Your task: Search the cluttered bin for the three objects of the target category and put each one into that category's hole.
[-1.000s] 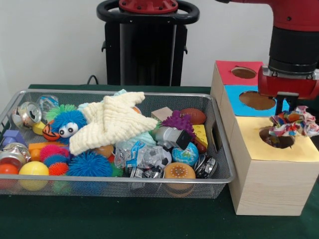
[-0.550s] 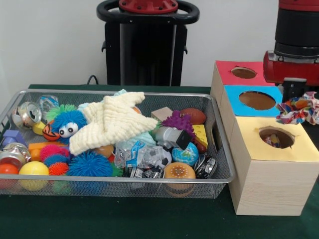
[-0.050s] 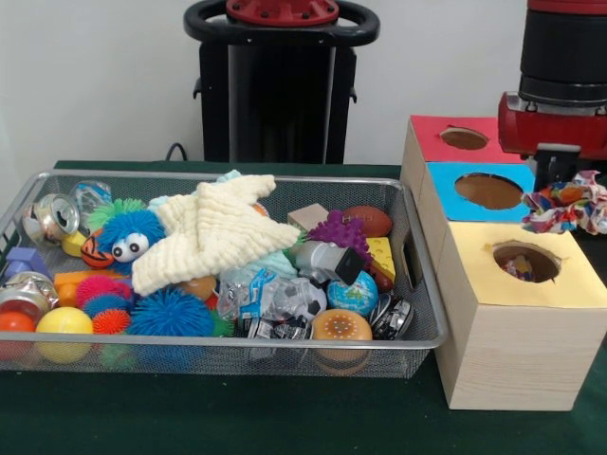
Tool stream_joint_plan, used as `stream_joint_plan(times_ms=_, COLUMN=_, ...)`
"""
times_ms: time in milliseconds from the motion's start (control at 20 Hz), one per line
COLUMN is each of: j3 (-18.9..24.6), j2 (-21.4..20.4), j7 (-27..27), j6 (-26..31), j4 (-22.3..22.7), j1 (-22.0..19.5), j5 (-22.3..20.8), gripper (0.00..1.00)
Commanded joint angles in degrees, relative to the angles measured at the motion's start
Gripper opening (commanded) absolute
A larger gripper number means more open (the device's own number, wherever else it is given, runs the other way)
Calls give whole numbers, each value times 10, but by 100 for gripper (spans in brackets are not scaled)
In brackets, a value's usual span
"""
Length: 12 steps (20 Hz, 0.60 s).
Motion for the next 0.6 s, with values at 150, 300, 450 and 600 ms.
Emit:
stream_joint_plan(times_ms=150, j3=11, j2=17, j7=94, j6=42, j4=54, j1=-26, j5=-16, gripper=0)
stream_joint_plan(times_ms=300, j3=12, j2=20, j7=93, j6=33, j4=56, j1=-26, j5=-18, gripper=0)
stream_joint_plan(times_ms=450, j3=13, j2=24, j7=95, j6=26, j4=56, j1=-24, j5=-18, gripper=0)
stream_joint_plan(times_ms=600, j3=11, j2=28, j7=97, j6=19, j4=56, j1=-22, j5=-19, gripper=0)
